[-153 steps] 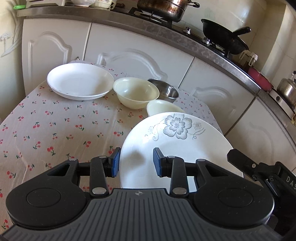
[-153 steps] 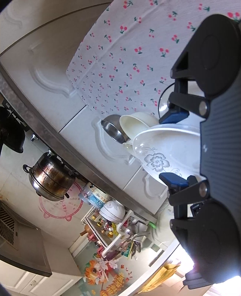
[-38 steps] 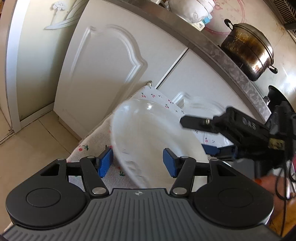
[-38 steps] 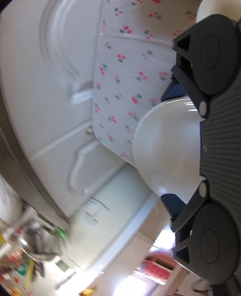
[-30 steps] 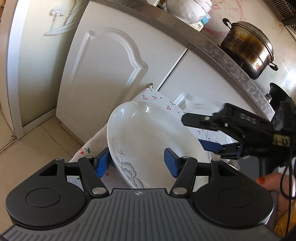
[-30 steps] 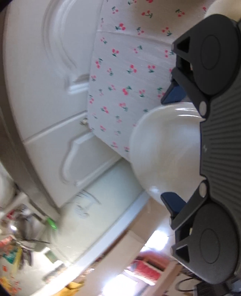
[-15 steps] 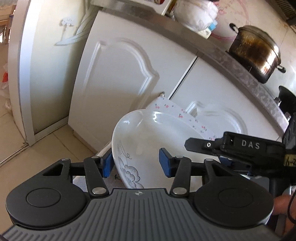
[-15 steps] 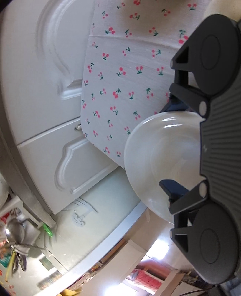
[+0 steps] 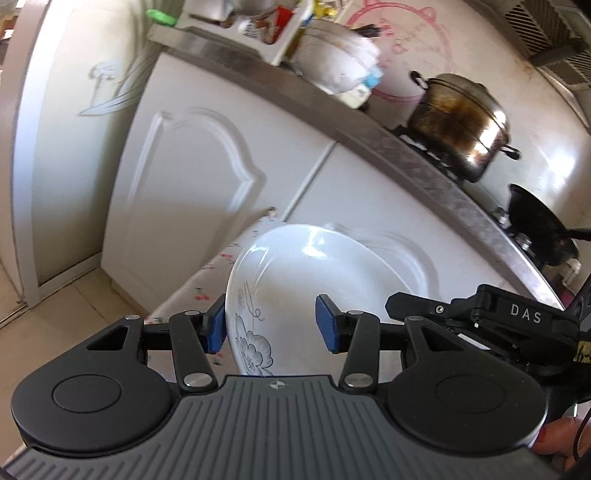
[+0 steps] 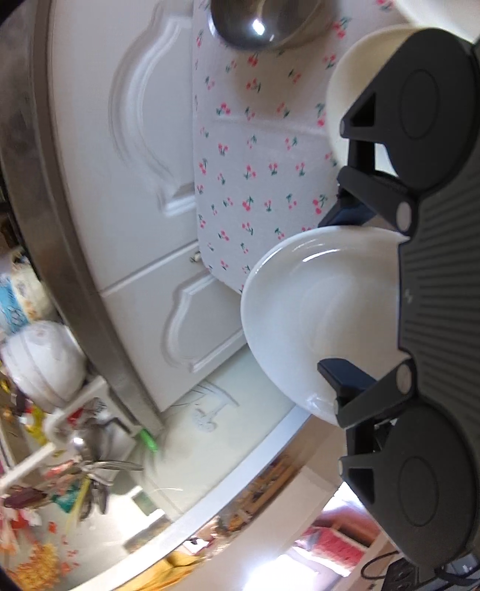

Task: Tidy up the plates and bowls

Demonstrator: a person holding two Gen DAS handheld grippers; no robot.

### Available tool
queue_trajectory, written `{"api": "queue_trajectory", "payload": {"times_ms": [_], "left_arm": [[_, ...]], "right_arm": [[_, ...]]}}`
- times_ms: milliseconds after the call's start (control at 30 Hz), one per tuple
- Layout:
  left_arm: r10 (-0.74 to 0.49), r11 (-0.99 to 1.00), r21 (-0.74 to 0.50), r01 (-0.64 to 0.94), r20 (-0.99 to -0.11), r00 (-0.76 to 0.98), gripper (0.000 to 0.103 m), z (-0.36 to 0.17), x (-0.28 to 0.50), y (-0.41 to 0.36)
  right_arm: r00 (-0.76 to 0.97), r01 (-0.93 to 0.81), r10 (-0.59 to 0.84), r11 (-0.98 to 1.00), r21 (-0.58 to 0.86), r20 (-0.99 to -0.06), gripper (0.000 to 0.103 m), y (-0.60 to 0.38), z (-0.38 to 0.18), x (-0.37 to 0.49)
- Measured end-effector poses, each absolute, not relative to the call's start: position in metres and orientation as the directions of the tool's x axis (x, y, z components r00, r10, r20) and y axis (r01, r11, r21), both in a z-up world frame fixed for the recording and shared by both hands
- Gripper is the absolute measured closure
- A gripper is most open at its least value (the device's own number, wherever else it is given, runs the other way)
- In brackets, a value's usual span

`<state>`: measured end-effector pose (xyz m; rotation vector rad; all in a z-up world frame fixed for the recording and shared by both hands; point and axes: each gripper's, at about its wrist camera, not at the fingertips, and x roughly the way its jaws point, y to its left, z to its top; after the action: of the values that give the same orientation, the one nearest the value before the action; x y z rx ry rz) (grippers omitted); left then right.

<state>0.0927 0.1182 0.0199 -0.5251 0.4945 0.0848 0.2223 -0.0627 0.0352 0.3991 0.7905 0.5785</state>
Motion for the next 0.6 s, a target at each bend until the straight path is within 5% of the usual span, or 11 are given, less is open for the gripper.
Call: {"api": "queue_trajectory", "payload": {"times_ms": [600], "left_arm": [[-0.207, 0.916, -0.402, 0.003, -0.464, 0.861, 0.050, 0.038, 0.065, 0.046]], "right_arm": [[0.695, -0.152, 0.543, 0.752, 0.641, -0.472, 0.029, -0.158, 0.045, 0.124]]}}
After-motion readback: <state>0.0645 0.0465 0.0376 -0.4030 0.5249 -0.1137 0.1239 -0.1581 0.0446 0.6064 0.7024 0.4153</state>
